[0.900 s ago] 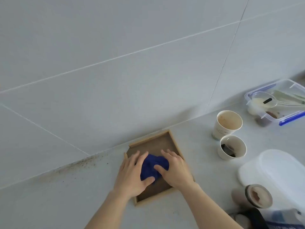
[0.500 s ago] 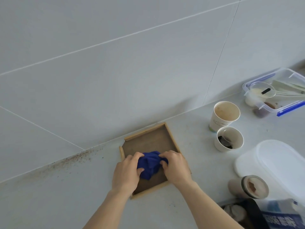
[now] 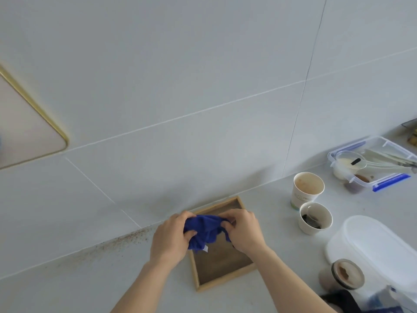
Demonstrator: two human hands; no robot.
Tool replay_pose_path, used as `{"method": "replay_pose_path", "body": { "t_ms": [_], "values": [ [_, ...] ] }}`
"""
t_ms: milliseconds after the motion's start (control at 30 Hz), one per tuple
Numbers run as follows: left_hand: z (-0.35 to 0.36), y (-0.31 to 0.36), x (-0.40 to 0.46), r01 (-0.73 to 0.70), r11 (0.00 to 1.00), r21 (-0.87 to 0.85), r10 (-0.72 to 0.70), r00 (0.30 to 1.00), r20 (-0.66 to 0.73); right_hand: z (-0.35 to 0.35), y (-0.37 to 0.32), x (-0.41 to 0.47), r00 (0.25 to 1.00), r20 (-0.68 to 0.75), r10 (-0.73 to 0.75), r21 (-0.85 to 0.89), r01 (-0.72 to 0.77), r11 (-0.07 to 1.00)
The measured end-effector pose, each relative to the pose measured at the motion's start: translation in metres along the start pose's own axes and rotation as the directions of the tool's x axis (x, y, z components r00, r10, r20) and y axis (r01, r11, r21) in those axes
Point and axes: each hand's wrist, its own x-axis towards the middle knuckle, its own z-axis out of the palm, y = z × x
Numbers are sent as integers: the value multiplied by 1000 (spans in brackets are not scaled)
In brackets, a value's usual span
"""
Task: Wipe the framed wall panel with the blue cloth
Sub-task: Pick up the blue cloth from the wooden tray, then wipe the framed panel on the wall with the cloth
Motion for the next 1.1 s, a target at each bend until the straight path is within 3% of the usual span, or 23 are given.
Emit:
{"method": "replay_pose_path", "body": {
  "t_ms": [200,433,667,867,967,1100],
  "values": [
    [-64,-1,-12,38,985,-166,-62,989,-138,-10,-65,-2,999,-41,-19,218,28,976],
    [-140,-5,-29,-11,902,-432,-122,953,-279,-14,-149,-23,995,-33,-89,595,91,798],
    [-225,-26,-61,-112,825,-553,-121,922,-368,-4,-254,-45,986,-72,-149,646,160,746],
    [-288,-48,-87,-214,761,-613,-128,876,-464,25,-349,-73,914,53,-402,739,235,631],
    [-304,-55,-104,-248,739,-627,-142,852,-504,49,-383,-77,953,56,-299,787,142,600],
    [-311,-73,-122,-267,820,-505,-78,824,-562,77,-404,-74,979,43,-200,799,87,596]
  ]
}}
